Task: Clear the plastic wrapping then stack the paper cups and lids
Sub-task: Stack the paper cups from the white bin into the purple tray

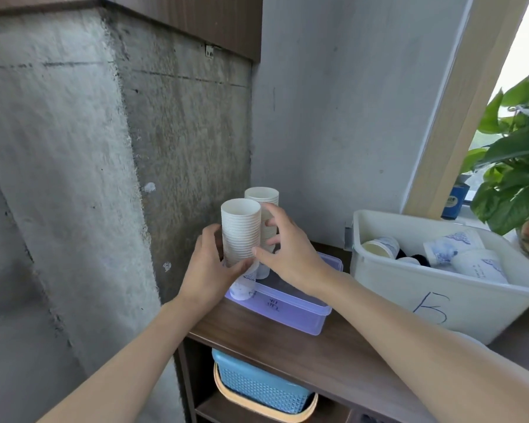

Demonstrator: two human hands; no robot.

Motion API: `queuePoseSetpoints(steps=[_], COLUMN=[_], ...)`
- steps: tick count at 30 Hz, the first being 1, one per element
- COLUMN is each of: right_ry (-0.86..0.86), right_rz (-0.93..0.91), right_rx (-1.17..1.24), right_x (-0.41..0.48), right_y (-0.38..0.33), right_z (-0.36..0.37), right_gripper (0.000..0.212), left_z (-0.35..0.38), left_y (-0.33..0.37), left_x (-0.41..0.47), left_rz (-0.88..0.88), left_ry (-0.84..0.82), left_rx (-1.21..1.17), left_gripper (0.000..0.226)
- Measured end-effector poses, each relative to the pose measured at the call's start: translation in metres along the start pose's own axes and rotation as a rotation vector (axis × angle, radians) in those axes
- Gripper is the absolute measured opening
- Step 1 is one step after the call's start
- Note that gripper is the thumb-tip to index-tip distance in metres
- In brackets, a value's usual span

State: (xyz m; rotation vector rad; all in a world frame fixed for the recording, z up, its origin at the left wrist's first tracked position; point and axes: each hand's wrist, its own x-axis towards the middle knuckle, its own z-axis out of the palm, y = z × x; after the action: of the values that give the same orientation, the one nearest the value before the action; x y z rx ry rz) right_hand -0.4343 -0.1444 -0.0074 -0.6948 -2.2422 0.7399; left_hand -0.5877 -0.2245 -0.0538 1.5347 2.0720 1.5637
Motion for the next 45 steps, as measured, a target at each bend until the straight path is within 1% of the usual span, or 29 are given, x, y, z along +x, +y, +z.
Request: queuePoseSetpoints(steps=[2, 4, 8, 10, 13, 15, 17, 19, 21, 23, 26, 29, 30, 32, 33, 34, 37, 41, 43, 45], right_ry=[0.008, 0.024, 0.070, 0.120, 0.168, 0.134, 0.100, 0.110, 0.160, 0.196, 0.167, 0.175, 0.183, 0.169, 0.147, 0.125, 0.064, -0.019, -0.043, -0.053], right_rz=[0.010, 0.030, 0.074, 0.090, 0.203, 0.287, 0.358, 0.401, 0.413, 0.400, 0.362, 0.346, 0.335, 0.321, 0.327, 0.338, 0.385, 0.397, 0.400, 0.388], right_rx=[-0.025, -0.049, -0.121, -0.246, -0.452, -0.559, -0.624, -0.626, -0.572, -0.506, -0.502, -0.384, -0.361, -0.354, -0.332, -0.302, -0.247, -0.378, -0.393, -0.422], right_x=[-0.010, -0.023, -0.059, -0.081, -0.113, -0.131, -0.145, -0.152, -0.155, -0.155, -0.154, -0.147, -0.141, -0.127, -0.119, -0.109, -0.077, -0.044, -0.035, -0.031], right_y=[-0.001, 0.002, 0.023, 0.038, 0.058, 0.069, 0.079, 0.086, 0.089, 0.090, 0.092, 0.096, 0.096, 0.095, 0.094, 0.093, 0.094, 0.100, 0.106, 0.112], right_z=[-0.013, -0.030, -0.079, -0.109, -0.154, -0.177, -0.192, -0.202, -0.207, -0.209, -0.209, -0.210, -0.210, -0.207, -0.205, -0.202, -0.190, -0.176, -0.172, -0.170], right_gripper=[0.073, 0.064, 0.051, 0.046, 0.043, 0.044, 0.045, 0.039, 0.029, 0.024, 0.018, 0.009, 0.007, 0.009, 0.011, 0.014, 0.029, 0.040, 0.038, 0.028], left_z=[-0.003, -0.001, 0.023, 0.043, 0.080, 0.106, 0.127, 0.143, 0.152, 0.154, 0.152, 0.150, 0.150, 0.149, 0.148, 0.148, 0.145, 0.141, 0.139, 0.139], left_y=[0.009, 0.023, 0.056, 0.077, 0.108, 0.123, 0.135, 0.142, 0.145, 0.145, 0.141, 0.137, 0.136, 0.132, 0.129, 0.126, 0.118, 0.112, 0.111, 0.110], left_x=[-0.011, -0.022, -0.030, -0.027, -0.023, -0.020, -0.018, -0.015, -0.014, -0.012, -0.008, -0.007, -0.008, -0.010, -0.010, -0.009, -0.005, -0.001, 0.002, 0.005], left_rz=[0.046, 0.118, 0.274, 0.353, 0.440, 0.478, 0.476, 0.472, 0.470, 0.455, 0.466, 0.491, 0.487, 0.477, 0.466, 0.455, 0.456, 0.481, 0.496, 0.509], left_ry=[0.070, 0.084, -0.058, -0.147, -0.253, -0.306, -0.366, -0.398, -0.410, -0.416, -0.445, -0.455, -0.435, -0.377, -0.363, -0.360, -0.348, -0.325, -0.322, -0.323], left_rx=[0.026, 0.056, 0.057, 0.068, 0.084, 0.109, 0.159, 0.260, 0.334, 0.316, 0.278, 0.247, 0.242, 0.258, 0.271, 0.275, 0.244, 0.218, 0.214, 0.213], left_gripper=[0.061, 0.049, 0.033, 0.026, 0.028, 0.035, 0.041, 0.040, 0.031, 0.022, 0.016, 0.015, 0.019, 0.036, 0.041, 0.042, 0.030, 0.026, 0.025, 0.025])
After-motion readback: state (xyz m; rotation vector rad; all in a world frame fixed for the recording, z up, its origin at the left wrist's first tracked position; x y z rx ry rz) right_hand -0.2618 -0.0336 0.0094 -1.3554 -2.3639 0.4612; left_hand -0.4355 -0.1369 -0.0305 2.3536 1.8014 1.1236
